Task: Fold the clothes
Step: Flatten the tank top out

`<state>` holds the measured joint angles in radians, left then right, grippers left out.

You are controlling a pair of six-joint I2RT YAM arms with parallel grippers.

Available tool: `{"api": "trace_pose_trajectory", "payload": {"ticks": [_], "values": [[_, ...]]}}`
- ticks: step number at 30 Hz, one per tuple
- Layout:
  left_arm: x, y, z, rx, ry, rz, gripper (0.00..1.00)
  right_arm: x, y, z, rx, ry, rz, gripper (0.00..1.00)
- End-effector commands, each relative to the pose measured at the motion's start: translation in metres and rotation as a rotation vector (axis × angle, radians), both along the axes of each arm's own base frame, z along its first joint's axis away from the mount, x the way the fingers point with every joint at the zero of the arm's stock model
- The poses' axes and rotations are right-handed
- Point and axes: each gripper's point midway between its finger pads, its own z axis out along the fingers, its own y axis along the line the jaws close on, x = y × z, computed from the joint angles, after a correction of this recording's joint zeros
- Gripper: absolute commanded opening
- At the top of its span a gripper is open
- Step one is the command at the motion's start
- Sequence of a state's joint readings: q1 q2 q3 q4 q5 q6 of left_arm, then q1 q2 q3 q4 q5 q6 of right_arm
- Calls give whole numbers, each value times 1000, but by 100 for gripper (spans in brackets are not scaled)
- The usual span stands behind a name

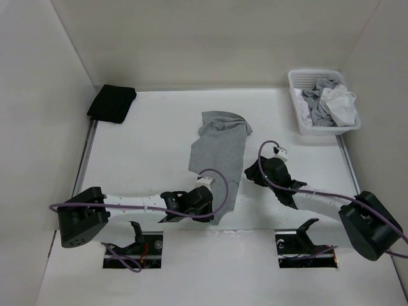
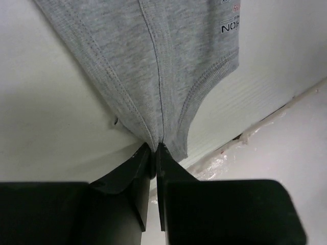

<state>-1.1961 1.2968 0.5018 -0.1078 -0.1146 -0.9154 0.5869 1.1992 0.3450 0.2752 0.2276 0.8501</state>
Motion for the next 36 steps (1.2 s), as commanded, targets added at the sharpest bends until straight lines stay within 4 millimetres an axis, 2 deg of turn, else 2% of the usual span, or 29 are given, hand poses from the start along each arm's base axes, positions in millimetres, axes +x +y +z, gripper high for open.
{"api": "trace_pose_trajectory", "payload": {"ticks": [1, 2, 5, 7, 9, 10, 11, 13, 14, 15, 17, 18, 20, 21, 22, 23, 25, 26, 28, 29, 32, 33, 35, 36], "values": [[26, -16, 56, -138, -73, 40, 4, 16, 20, 10, 47, -24, 33, 55], [40, -13, 77, -180, -119, 78, 3, 25, 25, 12, 51, -29, 39, 55], [66, 0, 116, -242, -202, 148, 3, 55, 32, 14, 56, -41, 24, 56], [80, 12, 132, -267, -236, 189, 3, 79, 31, 11, 62, -47, -9, 56], [87, 20, 136, -266, -254, 206, 3, 100, 37, 10, 95, -70, -11, 53], [91, 23, 137, -262, -262, 215, 3, 109, 41, 9, 119, -69, -9, 41], [95, 28, 138, -258, -272, 225, 3, 112, 43, 8, 128, -65, -8, 35], [107, 39, 150, -266, -312, 260, 3, 115, 48, 12, 159, -70, -6, 11], [110, 42, 157, -276, -330, 271, 3, 113, 47, 22, 164, -93, -4, 7], [120, 51, 180, -309, -385, 303, 2, 107, 46, 36, 165, -120, 4, 6], [131, 64, 213, -355, -466, 346, 2, 89, 55, 58, 168, -157, 57, 6], [138, 79, 251, -406, -559, 385, 2, 67, 61, 76, 163, -167, 107, 6], [139, 92, 288, -452, -643, 417, 1, 34, 67, 95, 121, -171, 182, 6], [135, 104, 320, -497, -716, 437, 1, 16, 68, 109, 100, -180, 226, 6], [131, 109, 336, -521, -750, 441, 1, 2, 71, 119, 91, -190, 262, 6], [111, 124, 390, -612, -855, 437, 1, -37, 72, 151, 70, -214, 352, 6], [90, 137, 437, -695, -941, 420, 1, -77, 73, 190, 72, -256, 440, 6], [84, 142, 451, -721, -967, 422, 1, -87, 74, 200, 77, -269, 463, 6], [61, 163, 505, -831, -1064, 426, 1, -121, 80, 239, 116, -323, 545, 6], [52, 172, 525, -881, -1102, 429, 1, -136, 84, 257, 147, -352, 589, 6], [40, 181, 571, -987, -1186, 426, 1, -157, 94, 287, 200, -417, 676, 7], [42, 178, 575, -990, -1191, 427, 2, -151, 95, 289, 201, -425, 669, 7], [60, 164, 581, -976, -1189, 434, 2, -130, 99, 281, 194, -409, 649, 7], [76, 149, 580, -964, -1178, 436, 2, -116, 102, 274, 199, -395, 639, 7]]}}
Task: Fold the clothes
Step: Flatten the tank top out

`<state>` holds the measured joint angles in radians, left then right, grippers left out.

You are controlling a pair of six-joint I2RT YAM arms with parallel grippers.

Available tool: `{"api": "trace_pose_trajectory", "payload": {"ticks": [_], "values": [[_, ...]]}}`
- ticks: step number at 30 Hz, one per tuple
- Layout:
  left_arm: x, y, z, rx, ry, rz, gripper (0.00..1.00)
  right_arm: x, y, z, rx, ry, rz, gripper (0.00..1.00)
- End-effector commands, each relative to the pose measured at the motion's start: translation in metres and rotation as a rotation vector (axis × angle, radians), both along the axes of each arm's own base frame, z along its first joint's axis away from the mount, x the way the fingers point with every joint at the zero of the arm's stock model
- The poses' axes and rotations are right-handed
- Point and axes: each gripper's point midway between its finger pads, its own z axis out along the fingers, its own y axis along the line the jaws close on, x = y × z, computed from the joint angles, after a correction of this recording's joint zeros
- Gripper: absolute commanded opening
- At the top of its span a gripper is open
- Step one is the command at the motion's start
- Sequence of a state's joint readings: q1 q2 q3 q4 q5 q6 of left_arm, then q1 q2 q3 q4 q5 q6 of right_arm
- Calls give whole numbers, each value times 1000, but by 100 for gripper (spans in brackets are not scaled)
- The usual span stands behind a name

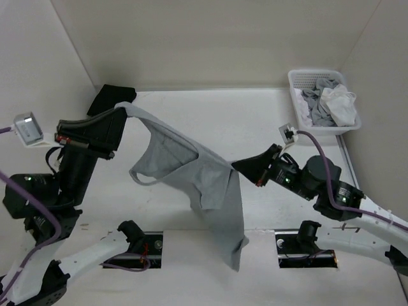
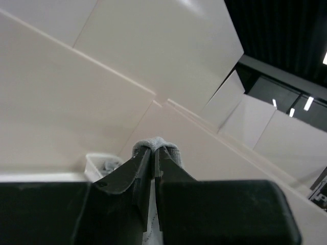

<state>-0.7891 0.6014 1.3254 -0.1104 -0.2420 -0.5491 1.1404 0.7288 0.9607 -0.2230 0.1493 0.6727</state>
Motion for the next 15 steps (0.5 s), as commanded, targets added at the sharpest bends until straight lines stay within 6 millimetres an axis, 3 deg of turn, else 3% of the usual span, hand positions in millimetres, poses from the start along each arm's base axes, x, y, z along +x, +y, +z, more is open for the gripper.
{"api": "trace_pose_trajectory", "payload": {"ticks": [1, 3, 4, 6, 8, 9, 11, 12, 13, 15], "values": [[48, -37, 16, 8, -19, 54, 2, 53, 8, -58, -136, 67, -45, 7], [87, -57, 9, 26, 10, 110, 3, 99, 7, -81, -109, 135, -80, 6], [120, -68, 2, 66, 31, 162, 3, 141, 1, -103, -95, 200, -127, 7], [159, -85, -12, 116, 73, 186, 3, 179, -1, -125, -88, 253, -159, 8], [229, -105, -43, 183, 144, 195, 4, 226, -1, -153, -96, 327, -194, 12], [284, -114, -71, 216, 207, 180, 4, 262, -1, -176, -108, 391, -230, 13], [358, -118, -114, 245, 302, 177, 8, 297, -10, -193, -121, 430, -315, 24], [377, -119, -129, 255, 337, 177, 11, 299, -11, -196, -125, 438, -330, 27], [393, -120, -141, 265, 368, 177, 15, 305, -18, -200, -141, 443, -379, 36], [430, -120, -182, 321, 458, 192, 31, 302, -30, -200, -211, 386, -447, 47]]}}
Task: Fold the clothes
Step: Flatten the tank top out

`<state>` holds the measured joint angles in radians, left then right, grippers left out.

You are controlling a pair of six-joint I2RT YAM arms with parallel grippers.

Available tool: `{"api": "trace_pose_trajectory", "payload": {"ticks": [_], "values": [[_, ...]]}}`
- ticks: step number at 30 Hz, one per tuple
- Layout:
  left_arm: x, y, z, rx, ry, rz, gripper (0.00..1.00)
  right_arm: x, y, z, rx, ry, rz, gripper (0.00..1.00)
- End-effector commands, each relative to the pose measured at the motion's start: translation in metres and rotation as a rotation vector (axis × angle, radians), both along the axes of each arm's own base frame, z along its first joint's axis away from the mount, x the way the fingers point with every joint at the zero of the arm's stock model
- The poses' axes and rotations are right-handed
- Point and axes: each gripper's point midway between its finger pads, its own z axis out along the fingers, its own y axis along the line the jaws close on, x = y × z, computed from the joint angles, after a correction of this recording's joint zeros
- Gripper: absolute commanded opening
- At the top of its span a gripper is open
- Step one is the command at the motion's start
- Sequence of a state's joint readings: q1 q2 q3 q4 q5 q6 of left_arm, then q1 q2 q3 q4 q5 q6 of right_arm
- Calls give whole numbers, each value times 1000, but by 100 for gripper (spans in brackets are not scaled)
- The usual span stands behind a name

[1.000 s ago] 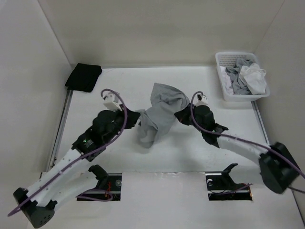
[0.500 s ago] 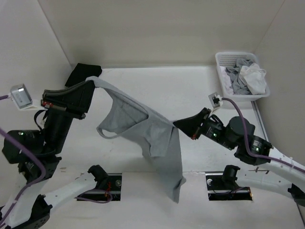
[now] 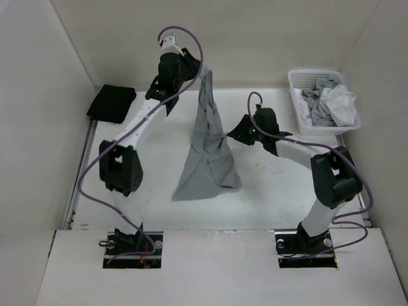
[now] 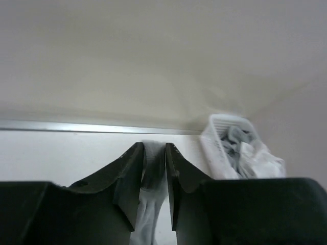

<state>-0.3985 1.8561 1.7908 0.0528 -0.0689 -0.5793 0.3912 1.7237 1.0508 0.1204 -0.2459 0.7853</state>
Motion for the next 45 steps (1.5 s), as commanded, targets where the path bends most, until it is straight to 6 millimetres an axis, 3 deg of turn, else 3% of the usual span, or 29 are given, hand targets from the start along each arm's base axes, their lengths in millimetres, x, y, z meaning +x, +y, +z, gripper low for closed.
{"api": "trace_pose_trajectory", "payload": {"ticks": [1, 2, 4, 5, 6, 8, 10, 12, 13, 16, 19, 22, 25, 28, 35, 41, 45], "values": [[27, 17, 22, -32, -32, 5, 34, 4, -5, 52, -84, -191, -49, 48], [30, 24, 10, -23, -7, 27, 39, 0, -6, 51, -106, -200, -53, 48], [25, 38, -6, -25, 22, 70, 43, -26, -12, 37, -219, -220, -65, 40], [23, 42, -12, -24, 32, 84, 44, -36, -11, 31, -242, -224, -55, 34], [11, 55, -26, -17, 60, 129, 46, -56, -9, 21, -271, -224, -24, 20], [-3, 64, -43, -1, 94, 162, 46, -82, -4, 5, -284, -200, 30, 12], [-41, 73, -83, 50, 167, 187, 42, -105, 3, -4, -285, -190, 81, 12], [-92, 65, -130, 100, 239, 158, 34, -132, 8, -8, -268, -202, 127, 20], [-106, 65, -141, 106, 254, 161, 32, -136, 9, -7, -260, -216, 135, 23], [-175, 64, -188, 141, 327, 145, 25, -147, 9, 2, -215, -266, 145, 27], [-226, 64, -220, 215, 401, 84, 28, -149, 7, 4, -191, -286, 136, 28], [-284, 70, -259, 303, 540, 24, 39, -148, 9, 3, -173, -291, 142, 28], [-325, 83, -293, 328, 658, 44, 44, -150, 13, -1, -168, -289, 164, 26], [-340, 94, -308, 298, 709, 85, 44, -150, 14, -6, -175, -280, 172, 25], [-355, 103, -323, 322, 777, 99, 43, -149, 15, -13, -182, -267, 173, 27], [-351, 101, -335, 400, 807, 127, 42, -153, 23, -20, -230, -243, 225, 48], [-349, 95, -344, 410, 818, 122, 38, -156, 28, -34, -268, -200, 259, 54]]}}
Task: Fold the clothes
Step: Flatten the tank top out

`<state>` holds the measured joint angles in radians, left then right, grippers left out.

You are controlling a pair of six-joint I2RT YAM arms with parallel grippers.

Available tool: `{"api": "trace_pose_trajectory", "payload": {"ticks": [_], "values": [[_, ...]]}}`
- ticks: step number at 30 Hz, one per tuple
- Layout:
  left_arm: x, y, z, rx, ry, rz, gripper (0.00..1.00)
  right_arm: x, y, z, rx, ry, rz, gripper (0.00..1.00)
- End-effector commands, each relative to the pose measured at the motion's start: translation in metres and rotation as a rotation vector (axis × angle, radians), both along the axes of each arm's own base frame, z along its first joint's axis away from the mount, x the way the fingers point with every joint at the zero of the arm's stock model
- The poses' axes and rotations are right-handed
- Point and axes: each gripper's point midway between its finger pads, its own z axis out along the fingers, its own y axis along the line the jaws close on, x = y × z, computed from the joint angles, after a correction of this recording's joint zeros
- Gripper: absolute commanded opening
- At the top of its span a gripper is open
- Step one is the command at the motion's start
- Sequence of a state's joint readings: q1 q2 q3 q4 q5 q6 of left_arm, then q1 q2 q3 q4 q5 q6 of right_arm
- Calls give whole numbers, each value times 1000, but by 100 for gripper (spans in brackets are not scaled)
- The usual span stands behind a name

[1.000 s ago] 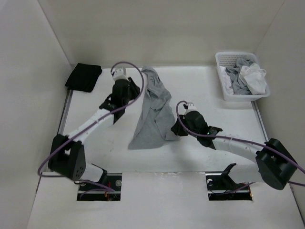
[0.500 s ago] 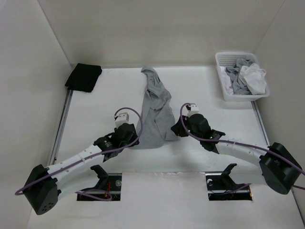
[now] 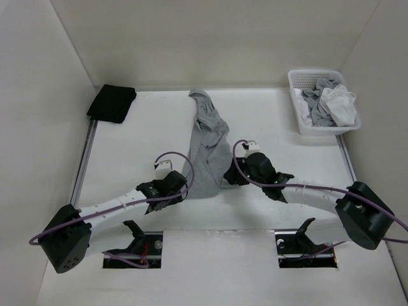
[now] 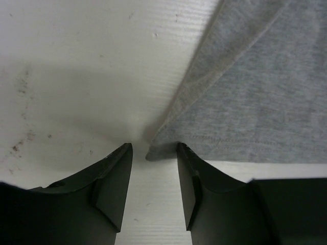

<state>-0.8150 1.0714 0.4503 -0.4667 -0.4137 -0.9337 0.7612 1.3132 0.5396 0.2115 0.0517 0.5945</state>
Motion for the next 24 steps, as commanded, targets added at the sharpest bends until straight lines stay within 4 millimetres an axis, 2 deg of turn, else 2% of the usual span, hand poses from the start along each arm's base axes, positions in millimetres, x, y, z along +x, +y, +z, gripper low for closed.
{"api": "trace_pose_trajectory", "payload": {"ticks": [1, 5, 9, 10, 11, 12, 14, 18, 21, 24], "values": [[13, -12, 7, -30, -44, 18, 36, 3, 15, 4, -16, -2, 48, 54], [18, -10, 12, -57, -77, 38, 18, 3, 28, -11, -53, 39, 85, 54], [21, -8, 20, -117, -114, 56, 9, -5, 37, -19, -70, 80, 128, 37], [22, -9, 22, -137, -124, 60, 8, -7, 38, -20, -69, 87, 130, 29], [23, -9, 25, -166, -136, 66, 7, -7, 37, -17, -59, 84, 121, 18], [24, -9, 26, -182, -142, 69, 6, -7, 37, -13, -43, 83, 106, 12], [26, -9, 28, -215, -150, 75, 5, -7, 34, -3, 1, 80, 75, 7], [29, -6, 32, -259, -170, 89, 3, 4, 10, 28, 154, 36, -75, 2], [30, 0, 39, -290, -198, 108, 3, 10, -34, 44, 321, 9, -294, 0], [29, 3, 44, -329, -217, 124, 3, 6, -78, 43, 469, 22, -492, 0]]}}
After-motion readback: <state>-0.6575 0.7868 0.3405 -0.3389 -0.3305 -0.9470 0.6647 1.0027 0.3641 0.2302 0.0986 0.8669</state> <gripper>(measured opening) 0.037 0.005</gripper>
